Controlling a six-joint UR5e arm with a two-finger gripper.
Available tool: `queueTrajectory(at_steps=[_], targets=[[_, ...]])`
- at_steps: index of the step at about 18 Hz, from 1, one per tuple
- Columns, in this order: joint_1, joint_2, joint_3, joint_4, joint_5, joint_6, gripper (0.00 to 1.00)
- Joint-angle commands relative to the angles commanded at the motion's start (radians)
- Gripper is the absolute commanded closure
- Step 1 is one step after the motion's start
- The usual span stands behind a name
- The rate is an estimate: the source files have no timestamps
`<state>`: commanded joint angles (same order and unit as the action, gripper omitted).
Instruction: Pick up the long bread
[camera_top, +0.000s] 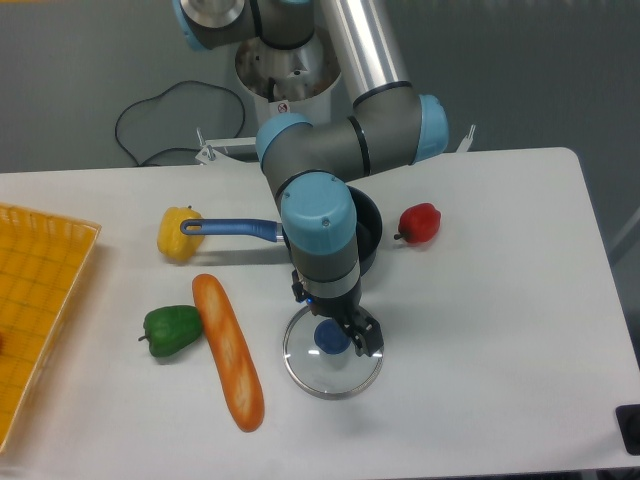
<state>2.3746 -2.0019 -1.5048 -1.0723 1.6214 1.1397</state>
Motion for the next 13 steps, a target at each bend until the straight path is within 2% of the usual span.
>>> queueTrajectory(at_steps=[6, 8, 10, 13], targets=[[-0.002, 0.000, 0.000, 0.000, -0.006, -0.002, 0.00], [-0.005, 0.000, -0.018, 0.005, -0.005, -0.003, 0.00], [-0.017, 0.000, -0.049, 0.032, 0.008, -0.009, 0.00], [-0.015, 0.005, -0.049, 0.055, 0.003, -0.026, 0.00]])
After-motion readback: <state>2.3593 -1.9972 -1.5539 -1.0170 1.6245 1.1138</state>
